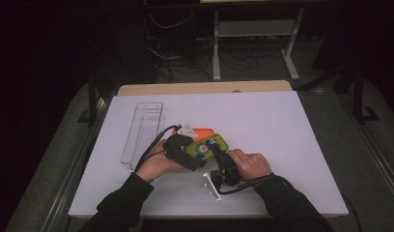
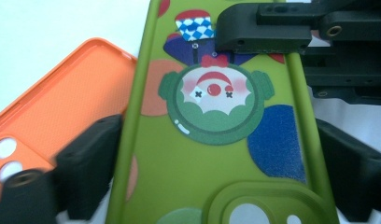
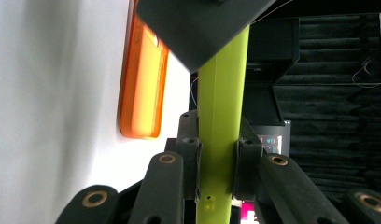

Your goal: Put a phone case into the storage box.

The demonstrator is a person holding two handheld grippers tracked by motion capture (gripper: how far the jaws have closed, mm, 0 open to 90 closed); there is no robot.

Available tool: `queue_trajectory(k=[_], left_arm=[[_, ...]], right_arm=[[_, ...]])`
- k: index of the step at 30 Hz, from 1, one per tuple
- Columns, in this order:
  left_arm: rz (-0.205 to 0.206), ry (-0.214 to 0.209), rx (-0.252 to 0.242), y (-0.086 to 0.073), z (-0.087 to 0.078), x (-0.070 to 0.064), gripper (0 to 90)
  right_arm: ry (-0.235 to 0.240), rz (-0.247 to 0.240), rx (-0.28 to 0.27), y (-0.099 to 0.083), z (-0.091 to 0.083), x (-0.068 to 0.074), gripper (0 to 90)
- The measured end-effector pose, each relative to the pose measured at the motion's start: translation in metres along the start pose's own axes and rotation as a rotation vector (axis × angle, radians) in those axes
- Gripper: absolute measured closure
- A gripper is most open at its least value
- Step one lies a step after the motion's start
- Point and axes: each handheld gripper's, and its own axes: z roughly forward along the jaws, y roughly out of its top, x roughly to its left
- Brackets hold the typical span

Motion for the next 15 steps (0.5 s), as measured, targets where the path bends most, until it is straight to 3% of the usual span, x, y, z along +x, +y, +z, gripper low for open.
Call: queue_trajectory(k=[2,4,8,15], left_arm=[[-0.020,-0.011,-0.024,-0.001,0.000,-0.002,3.8],[0.010,-0.014,-0.008,-0.002,-0.002,0.001,0.5],[0.022,-0.012,-0.034,-0.002,-0.010,0.003,0.0],[-0.006,-0.007,-0.100,-0.004,-0.019,0.008,0.0]], right_arm=[[-0.002,0.005,0.004,-0.001,0.000,0.000,75.7],[0.003,0.018,0.011,-0.002,0.000,-0.001,75.7],[0.009,0.032,0.020,-0.006,0.001,-0.004,75.7],[0.061,0.149,0.048,-0.017,0.003,-0.009,75.7]])
